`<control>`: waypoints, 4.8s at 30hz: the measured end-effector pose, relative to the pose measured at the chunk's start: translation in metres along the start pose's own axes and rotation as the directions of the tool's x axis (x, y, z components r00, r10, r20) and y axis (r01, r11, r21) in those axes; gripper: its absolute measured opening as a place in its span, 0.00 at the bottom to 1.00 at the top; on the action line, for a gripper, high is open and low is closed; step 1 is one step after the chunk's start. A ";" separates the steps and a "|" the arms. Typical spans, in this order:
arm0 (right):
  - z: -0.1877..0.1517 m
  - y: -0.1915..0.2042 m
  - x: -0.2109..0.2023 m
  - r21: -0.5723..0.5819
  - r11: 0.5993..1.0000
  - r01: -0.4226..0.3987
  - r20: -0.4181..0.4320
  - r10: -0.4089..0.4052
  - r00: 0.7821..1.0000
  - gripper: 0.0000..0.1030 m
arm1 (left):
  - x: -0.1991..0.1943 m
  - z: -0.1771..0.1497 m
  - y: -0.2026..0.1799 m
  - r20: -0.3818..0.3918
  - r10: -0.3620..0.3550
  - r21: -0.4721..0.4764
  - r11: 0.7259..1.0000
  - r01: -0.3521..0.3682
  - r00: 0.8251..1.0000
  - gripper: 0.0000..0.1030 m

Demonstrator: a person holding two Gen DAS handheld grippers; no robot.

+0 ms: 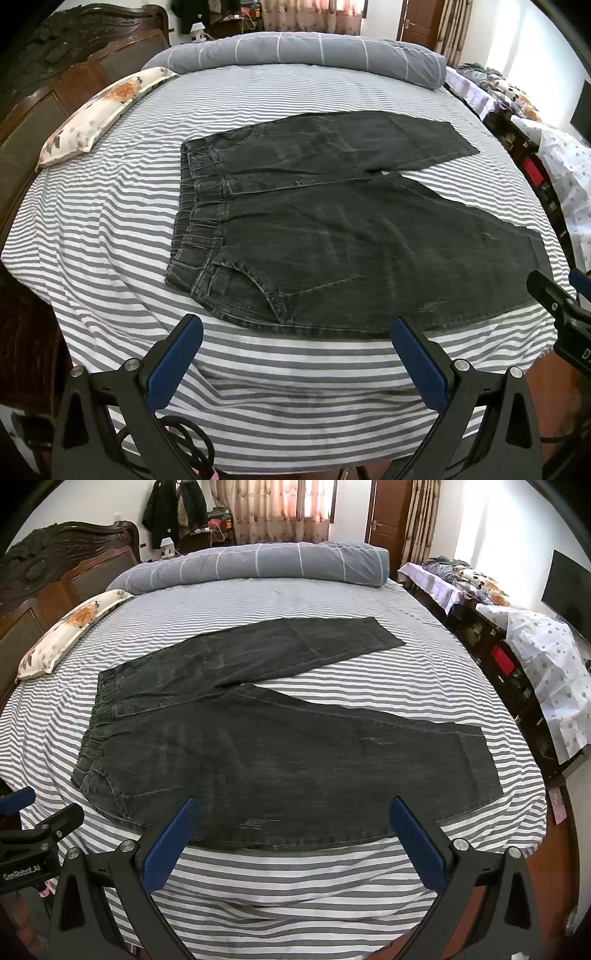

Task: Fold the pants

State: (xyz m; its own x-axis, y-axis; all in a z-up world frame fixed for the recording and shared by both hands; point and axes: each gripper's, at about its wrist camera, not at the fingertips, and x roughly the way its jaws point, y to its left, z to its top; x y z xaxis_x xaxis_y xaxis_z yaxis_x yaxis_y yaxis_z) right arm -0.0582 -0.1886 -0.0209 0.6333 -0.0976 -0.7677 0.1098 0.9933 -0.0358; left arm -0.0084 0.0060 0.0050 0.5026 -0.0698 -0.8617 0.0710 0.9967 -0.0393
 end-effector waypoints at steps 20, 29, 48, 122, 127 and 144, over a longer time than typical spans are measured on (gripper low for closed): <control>0.021 0.016 0.021 -0.002 0.999 -0.033 -0.036 0.032 0.999 0.99 | 0.010 0.023 0.001 0.007 0.005 -0.011 1.000 -0.005 1.000 0.98; 0.040 0.025 0.042 -0.001 0.998 -0.057 -0.043 0.057 0.997 0.99 | 0.023 0.050 -0.004 0.033 0.035 0.023 0.999 -0.036 0.999 0.98; 0.051 0.018 0.070 0.029 0.997 -0.068 -0.059 0.070 0.996 0.98 | 0.058 0.055 -0.014 -0.024 0.040 0.054 0.998 -0.039 0.999 0.98; 0.144 0.092 0.243 -0.035 0.990 -0.135 -0.036 0.134 0.990 0.98 | 0.251 0.195 0.227 0.072 -0.254 -0.353 0.898 0.263 0.964 0.24; 0.147 0.093 0.248 -0.079 0.988 -0.135 -0.046 0.132 0.990 0.98 | 0.267 0.212 0.231 0.110 -0.292 -0.408 0.859 0.311 0.950 0.24; 0.236 0.096 0.292 -0.351 0.894 -0.277 -0.110 0.255 0.961 0.98 | 0.199 0.191 0.209 0.364 -0.177 -0.385 0.866 0.321 0.914 0.05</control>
State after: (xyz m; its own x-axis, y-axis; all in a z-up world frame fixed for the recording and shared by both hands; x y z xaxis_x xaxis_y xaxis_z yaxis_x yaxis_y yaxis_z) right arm 0.3181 -0.1358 -0.0976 0.5523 0.1658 -0.8170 -0.3465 0.9370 -0.0441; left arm 0.2709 0.1922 -0.0781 0.7608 -0.2552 -0.5967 -0.1089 0.8562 -0.5050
